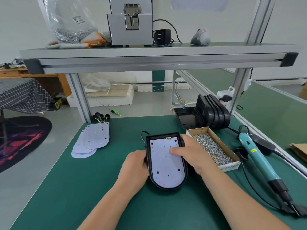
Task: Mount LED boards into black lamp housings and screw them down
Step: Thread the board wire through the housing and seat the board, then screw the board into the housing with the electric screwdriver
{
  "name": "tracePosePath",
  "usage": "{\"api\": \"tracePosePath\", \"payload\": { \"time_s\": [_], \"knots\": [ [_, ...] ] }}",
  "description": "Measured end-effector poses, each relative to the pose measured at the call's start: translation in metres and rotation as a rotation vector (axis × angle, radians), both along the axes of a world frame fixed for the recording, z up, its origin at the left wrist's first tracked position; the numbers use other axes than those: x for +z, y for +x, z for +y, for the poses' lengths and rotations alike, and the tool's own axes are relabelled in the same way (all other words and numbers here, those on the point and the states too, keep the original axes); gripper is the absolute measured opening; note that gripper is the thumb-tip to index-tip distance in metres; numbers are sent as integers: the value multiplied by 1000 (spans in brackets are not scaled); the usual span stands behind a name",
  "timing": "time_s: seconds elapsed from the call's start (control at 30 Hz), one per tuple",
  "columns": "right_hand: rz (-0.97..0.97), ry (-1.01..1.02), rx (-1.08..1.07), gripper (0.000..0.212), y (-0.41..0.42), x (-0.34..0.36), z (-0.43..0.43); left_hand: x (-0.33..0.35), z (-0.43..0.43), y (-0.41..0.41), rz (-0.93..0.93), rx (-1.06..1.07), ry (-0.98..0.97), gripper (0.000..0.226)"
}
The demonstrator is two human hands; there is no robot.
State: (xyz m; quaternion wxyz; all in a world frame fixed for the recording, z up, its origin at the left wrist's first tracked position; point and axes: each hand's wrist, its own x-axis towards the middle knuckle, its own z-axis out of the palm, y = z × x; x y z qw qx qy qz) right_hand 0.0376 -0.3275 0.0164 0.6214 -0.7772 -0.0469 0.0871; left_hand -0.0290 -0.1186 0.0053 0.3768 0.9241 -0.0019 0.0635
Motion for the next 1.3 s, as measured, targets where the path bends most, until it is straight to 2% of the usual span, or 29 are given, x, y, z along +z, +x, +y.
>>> {"api": "tracePosePath", "payload": {
  "time_s": [0.07, 0.17, 0.3, 0.4, 0.47, 0.57, 0.67, 0.7, 0.77, 0.83, 0.9, 0.97, 1.03, 1.13, 1.2, 1.3],
  "knots": [
    [5, -61, 44, 35, -2, 3, -1, -3, -1, 0, -24, 43, -65, 11],
    [-5, -170, 27, 28, -4, 4, 1, -4, 1, 0, 35, 139, -176, 36],
    [-110, -380, 41, 23, -8, 11, 3, -9, 0, 0, 12, 159, -255, 22],
    [-228, -564, 87, 20, -9, 15, 1, -11, -1, -1, 37, 74, -173, 50],
    [-233, -661, 104, 26, -8, 14, 0, -12, -2, -1, 21, 31, -73, 58],
    [-184, -738, 108, 39, -5, 8, -2, -10, -2, -2, 11, 2, -98, 63],
    [-185, -680, 112, 73, -3, 8, -7, -6, -2, -4, -6, -15, -106, 74],
    [-184, -674, 107, 80, -4, 11, -9, -6, -1, -4, -10, -14, -124, 74],
    [-207, -675, 89, 82, -5, 21, -16, -6, 0, -3, -15, -5, -152, 65],
    [-253, -680, 52, 62, -7, 31, -28, -7, 1, -4, -16, -3, -144, 61],
    [-344, -648, -30, 38, -13, 41, -48, -5, 0, -5, -6, -6, -146, 67],
    [-384, -620, -112, 30, -20, 49, -74, -3, -1, -7, 7, -5, -174, 72],
    [-414, -709, -181, 22, -27, 56, -106, -1, -1, -8, -11, 17, -243, 72],
    [-362, -931, -338, 23, -35, 52, -161, 4, -3, -9, -79, 82, -294, 64],
    [-258, -1036, -402, 33, -43, 43, -195, 11, -5, -11, -171, 118, -192, 51],
    [-137, -1102, -367, 44, -58, 26, -224, 25, -17, -16, -362, 131, -84, 28]
  ]
}}
